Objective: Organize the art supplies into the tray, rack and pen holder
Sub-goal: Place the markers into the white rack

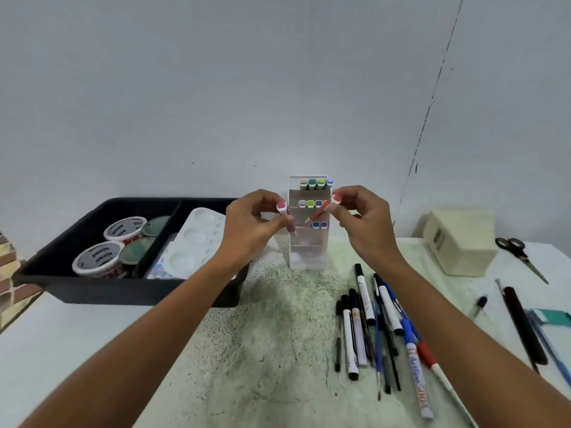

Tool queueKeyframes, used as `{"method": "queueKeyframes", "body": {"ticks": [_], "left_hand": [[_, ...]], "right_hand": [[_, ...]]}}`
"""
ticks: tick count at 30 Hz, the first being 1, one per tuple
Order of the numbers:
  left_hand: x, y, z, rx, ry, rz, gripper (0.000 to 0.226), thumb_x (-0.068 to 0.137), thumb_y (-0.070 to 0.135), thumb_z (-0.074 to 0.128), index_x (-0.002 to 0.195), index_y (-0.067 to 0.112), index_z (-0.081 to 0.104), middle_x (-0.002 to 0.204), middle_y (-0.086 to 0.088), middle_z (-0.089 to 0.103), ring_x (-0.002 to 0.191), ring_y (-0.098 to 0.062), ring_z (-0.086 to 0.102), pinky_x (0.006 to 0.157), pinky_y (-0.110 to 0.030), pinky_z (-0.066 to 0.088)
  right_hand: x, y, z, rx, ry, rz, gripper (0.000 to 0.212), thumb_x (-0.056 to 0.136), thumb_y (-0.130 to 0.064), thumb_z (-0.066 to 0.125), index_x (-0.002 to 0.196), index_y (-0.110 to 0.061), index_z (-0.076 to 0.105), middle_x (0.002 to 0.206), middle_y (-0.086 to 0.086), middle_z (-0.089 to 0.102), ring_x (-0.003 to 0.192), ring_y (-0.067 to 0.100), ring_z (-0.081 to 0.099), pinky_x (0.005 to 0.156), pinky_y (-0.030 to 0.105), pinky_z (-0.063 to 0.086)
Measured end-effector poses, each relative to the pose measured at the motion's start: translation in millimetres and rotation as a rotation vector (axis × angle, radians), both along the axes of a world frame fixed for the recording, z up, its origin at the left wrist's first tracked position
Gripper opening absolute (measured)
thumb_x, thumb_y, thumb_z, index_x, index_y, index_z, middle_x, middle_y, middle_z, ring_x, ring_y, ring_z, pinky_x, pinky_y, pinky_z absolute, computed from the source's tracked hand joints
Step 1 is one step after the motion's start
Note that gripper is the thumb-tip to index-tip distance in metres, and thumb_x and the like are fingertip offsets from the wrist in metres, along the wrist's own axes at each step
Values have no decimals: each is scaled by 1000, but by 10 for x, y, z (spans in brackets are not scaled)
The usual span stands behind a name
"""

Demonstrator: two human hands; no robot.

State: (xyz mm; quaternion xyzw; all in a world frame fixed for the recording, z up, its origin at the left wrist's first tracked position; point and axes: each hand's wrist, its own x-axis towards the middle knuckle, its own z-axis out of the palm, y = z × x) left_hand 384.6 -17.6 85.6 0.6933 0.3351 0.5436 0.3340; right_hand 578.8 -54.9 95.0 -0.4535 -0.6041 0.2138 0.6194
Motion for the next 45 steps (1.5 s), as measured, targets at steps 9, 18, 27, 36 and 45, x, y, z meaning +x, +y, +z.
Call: {"method": "queueKeyframes", "body": {"ticks": [9,18,27,36,45], "left_hand": [[142,88,-156,246,99,99,19,73,7,82,88,7,70,85,-3,71,68,-8,64,57,-15,48],[194,206,-285,399,217,173,19,73,15,82,89,9,74,82,8,69,60,0,60,55,-11,45],[198,369,-443,420,362,207,21,73,20,81,90,11,75,77,1,73,66,-8,66,63,-2,37],[256,449,-585,238,485,146,22,84,15,68,106,19,72,71,11,70,47,0,61,68,-32,56],[324,579,-625,221,583,163,21,92,18,61,112,15,68,95,-3,74,54,-13,59,68,-36,54]], "right_hand": [[-121,22,-120,-8,-216,-75,20,84,-4,68,91,-22,66,84,-11,68,81,3,63,59,15,46],[-120,175,-308,-88,-406,-107,17,85,-3,68,101,-9,70,96,0,65,81,12,60,65,4,39],[-89,298,-363,-142,-469,-173,19,85,-10,69,103,-15,71,92,-3,52,76,11,54,75,26,46],[-160,430,-432,-192,-698,-245,19,91,-19,62,108,-20,70,104,2,70,91,21,64,76,31,50],[-195,569,-461,-268,-793,-305,20,93,-20,56,109,-23,69,98,4,72,90,27,64,72,31,47]]}}
